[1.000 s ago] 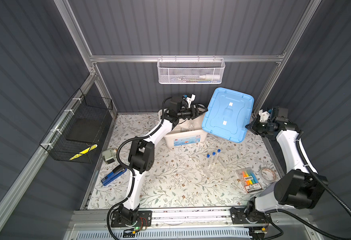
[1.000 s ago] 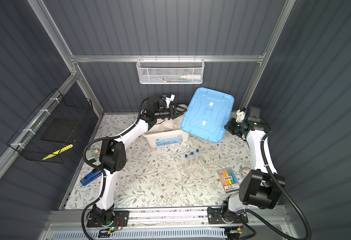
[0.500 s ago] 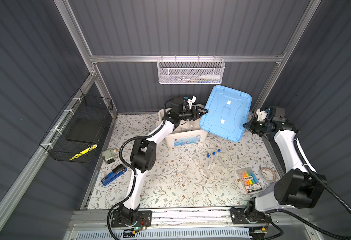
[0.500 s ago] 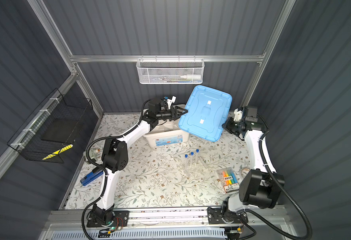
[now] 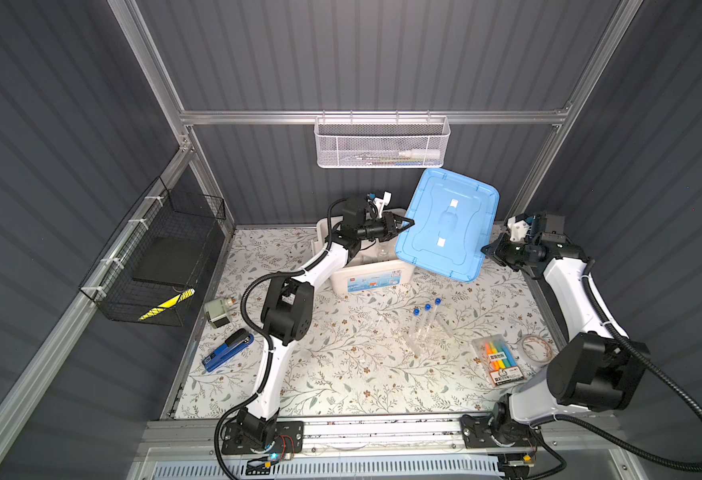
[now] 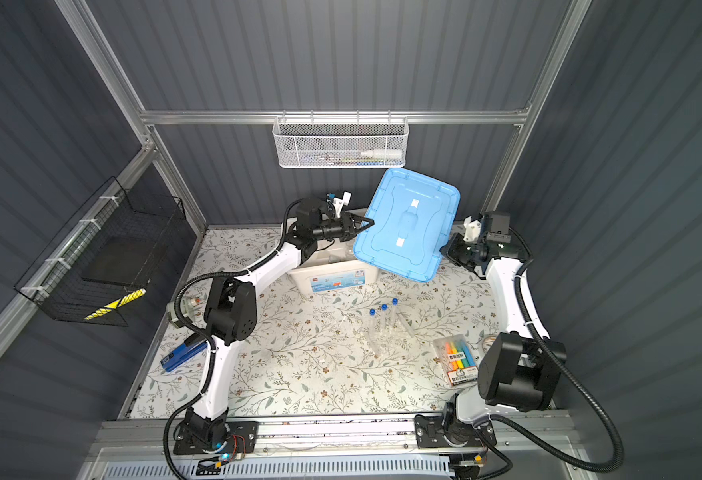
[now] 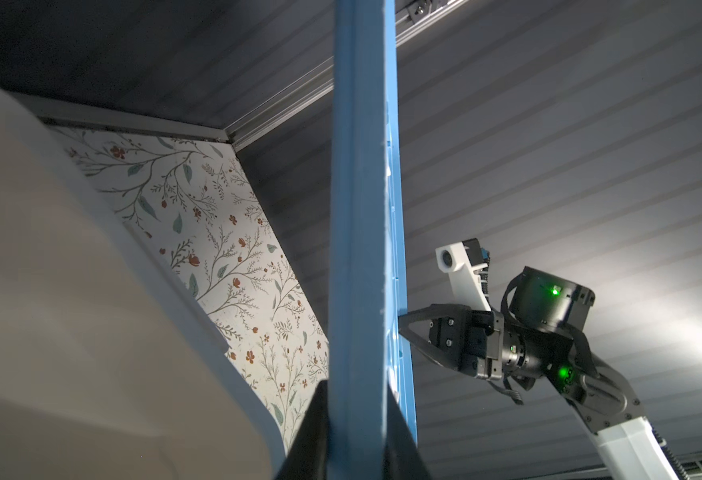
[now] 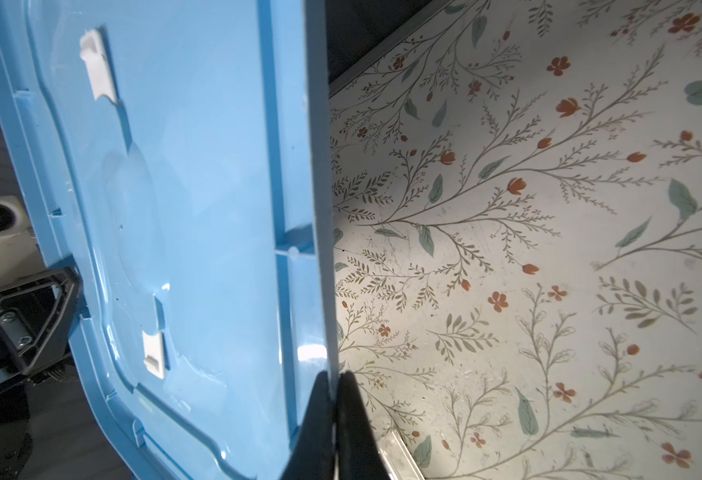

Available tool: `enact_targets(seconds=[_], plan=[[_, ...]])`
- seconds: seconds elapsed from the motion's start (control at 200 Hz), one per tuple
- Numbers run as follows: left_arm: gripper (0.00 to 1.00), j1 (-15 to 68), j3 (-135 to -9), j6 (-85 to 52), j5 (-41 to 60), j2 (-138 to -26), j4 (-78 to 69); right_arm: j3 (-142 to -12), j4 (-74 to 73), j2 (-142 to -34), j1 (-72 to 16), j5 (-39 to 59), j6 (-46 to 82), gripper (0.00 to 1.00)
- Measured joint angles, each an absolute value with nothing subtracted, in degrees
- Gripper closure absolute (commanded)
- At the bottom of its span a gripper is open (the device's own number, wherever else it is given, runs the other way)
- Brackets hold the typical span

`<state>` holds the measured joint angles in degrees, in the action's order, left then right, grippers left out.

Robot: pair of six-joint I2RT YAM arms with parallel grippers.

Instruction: Organize the chemistry lab equipment

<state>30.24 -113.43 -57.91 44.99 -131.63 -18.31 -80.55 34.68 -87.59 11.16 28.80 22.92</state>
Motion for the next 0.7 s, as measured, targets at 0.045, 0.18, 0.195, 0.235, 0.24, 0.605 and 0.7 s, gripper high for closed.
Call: enact_targets(seconds=[0.045, 0.18, 0.195, 0.235, 0.24, 0.605, 0.7], plan=[[0.9, 30.2, -112.8, -58.4, 44.7, -131.6, -18.7, -80.6, 34.4, -87.6, 11.1, 28.9, 22.9, 0.97], [0.95, 30.2, -112.1, -59.8, 44.4, -131.6, -20.0, -80.1, 33.5, -87.6, 11.2, 29.3, 22.7, 0.89], [0.96, 30.2, -112.0, -59.9, 44.4, -131.6, -20.3, -79.9, 33.3, -87.6, 11.3, 29.5, 22.7, 0.88], [0.96, 30.2, -111.8, -60.7, 44.3, -131.6, -21.1, -79.7, 32.8, -87.6, 11.4, 30.0, 22.6, 0.82], [0.96, 30.2, -111.7, -60.8, 44.4, -131.6, -21.3, -79.6, 32.7, -87.6, 11.4, 30.1, 22.7, 0.81], [0.99, 30.5, -108.9, -66.5, 43.0, -131.6, -26.7, -73.6, 23.7, -87.1, 15.8, 37.2, 24.6, 0.43], [1.0, 30.5, -108.9, -66.7, 42.8, -131.6, -26.7, -72.2, 20.9, -87.1, 16.4, 39.6, 25.8, 0.39]])
